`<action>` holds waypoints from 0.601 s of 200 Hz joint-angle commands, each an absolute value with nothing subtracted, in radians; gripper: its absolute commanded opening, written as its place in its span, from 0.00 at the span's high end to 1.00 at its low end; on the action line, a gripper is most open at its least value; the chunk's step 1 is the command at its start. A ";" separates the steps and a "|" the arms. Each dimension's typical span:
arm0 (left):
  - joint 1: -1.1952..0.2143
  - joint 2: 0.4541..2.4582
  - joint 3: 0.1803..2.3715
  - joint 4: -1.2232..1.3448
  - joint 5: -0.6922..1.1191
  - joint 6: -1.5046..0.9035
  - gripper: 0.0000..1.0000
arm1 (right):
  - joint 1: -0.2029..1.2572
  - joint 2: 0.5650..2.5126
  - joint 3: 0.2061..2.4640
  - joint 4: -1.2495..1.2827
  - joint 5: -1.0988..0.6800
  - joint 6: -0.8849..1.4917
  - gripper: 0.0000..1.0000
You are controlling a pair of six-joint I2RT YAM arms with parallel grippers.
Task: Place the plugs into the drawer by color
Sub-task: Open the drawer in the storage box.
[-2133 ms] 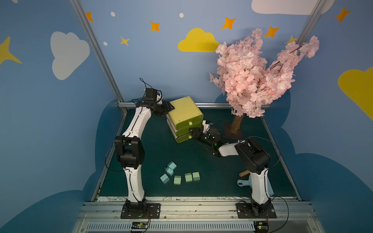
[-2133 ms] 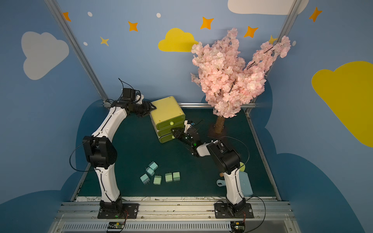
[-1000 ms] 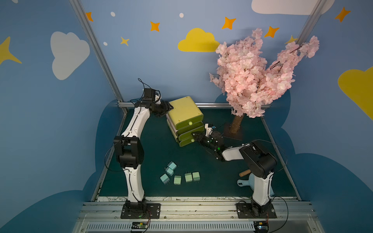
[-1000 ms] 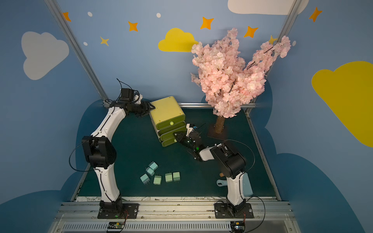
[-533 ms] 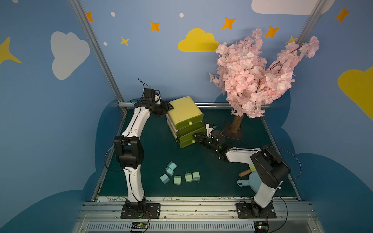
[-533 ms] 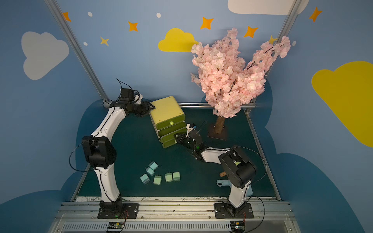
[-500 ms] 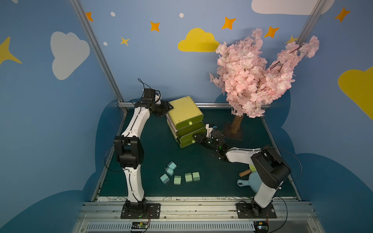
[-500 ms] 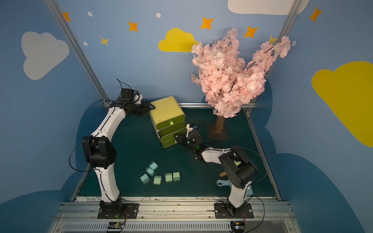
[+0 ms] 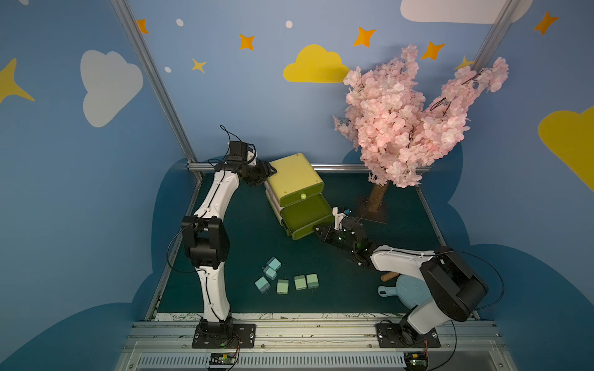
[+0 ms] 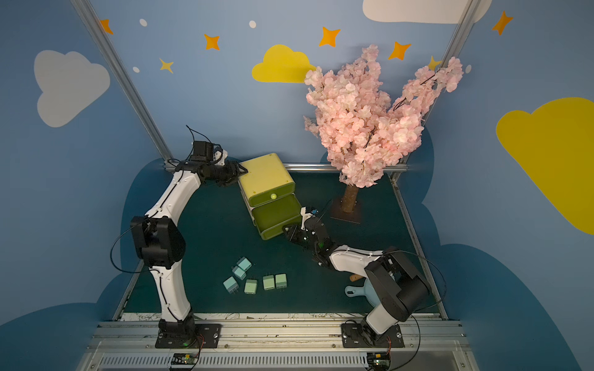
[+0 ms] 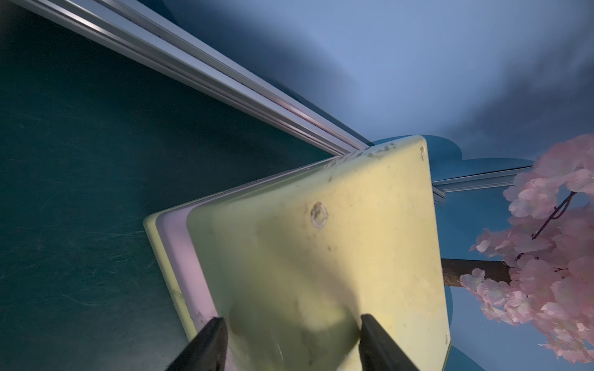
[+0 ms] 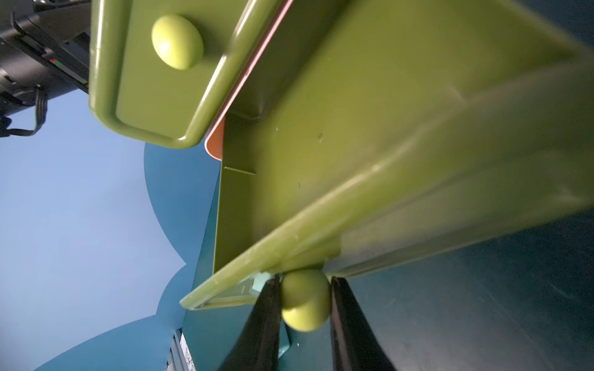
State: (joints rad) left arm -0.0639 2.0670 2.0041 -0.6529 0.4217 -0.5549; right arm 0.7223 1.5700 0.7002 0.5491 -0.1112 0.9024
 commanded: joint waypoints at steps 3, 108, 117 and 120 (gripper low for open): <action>-0.074 2.092 1.977 -0.703 0.392 -0.545 0.33 | 0.728 1.522 0.678 0.497 -0.084 0.858 0.85; -0.083 2.094 1.987 -0.715 0.379 -0.530 0.33 | 0.701 1.612 0.701 0.496 -0.186 0.816 0.71; -0.083 2.095 1.988 -0.715 0.380 -0.532 0.33 | 0.705 1.614 0.713 0.489 -0.194 0.814 0.70; -0.083 2.095 1.987 -0.715 0.380 -0.532 0.33 | 0.706 1.615 0.718 0.489 -0.196 0.813 0.69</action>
State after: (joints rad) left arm -0.0731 2.0670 2.0045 -0.6483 0.4042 -0.5499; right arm 0.7029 1.5806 0.6735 0.5262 -0.1734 0.8383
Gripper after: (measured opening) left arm 0.675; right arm 0.292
